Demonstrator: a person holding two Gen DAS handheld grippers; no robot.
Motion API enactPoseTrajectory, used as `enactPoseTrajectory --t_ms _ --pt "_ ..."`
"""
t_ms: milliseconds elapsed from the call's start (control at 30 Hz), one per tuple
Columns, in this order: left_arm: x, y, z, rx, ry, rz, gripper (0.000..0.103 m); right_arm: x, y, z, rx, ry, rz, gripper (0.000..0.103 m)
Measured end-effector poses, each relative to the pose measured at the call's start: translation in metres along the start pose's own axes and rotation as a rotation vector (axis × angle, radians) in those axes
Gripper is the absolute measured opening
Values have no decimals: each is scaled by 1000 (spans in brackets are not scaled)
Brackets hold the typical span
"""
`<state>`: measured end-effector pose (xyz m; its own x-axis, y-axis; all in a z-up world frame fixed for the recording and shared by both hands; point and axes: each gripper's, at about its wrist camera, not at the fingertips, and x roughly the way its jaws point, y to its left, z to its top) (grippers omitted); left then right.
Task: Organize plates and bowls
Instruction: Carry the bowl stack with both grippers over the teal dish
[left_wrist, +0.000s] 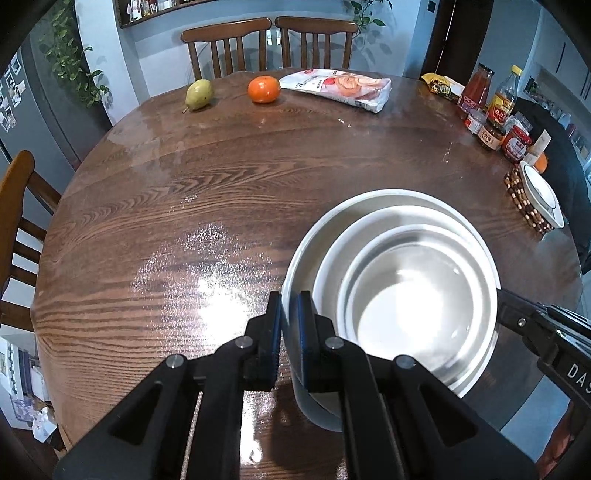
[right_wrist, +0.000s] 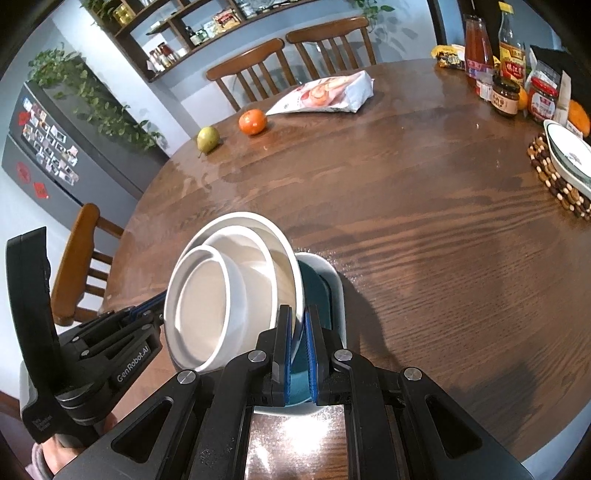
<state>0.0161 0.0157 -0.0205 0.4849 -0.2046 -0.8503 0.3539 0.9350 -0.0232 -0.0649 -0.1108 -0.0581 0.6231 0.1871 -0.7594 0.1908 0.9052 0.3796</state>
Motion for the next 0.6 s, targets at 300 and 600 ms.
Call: enactPoseTrajectory --t_ms 300,600 --pt "2 -1 -3 14 17 3 3 1 -4 -5 16 11 0 11" --pt "8 -4 -5 20 36 9 4 5 -7 -7 24 26 0 11"
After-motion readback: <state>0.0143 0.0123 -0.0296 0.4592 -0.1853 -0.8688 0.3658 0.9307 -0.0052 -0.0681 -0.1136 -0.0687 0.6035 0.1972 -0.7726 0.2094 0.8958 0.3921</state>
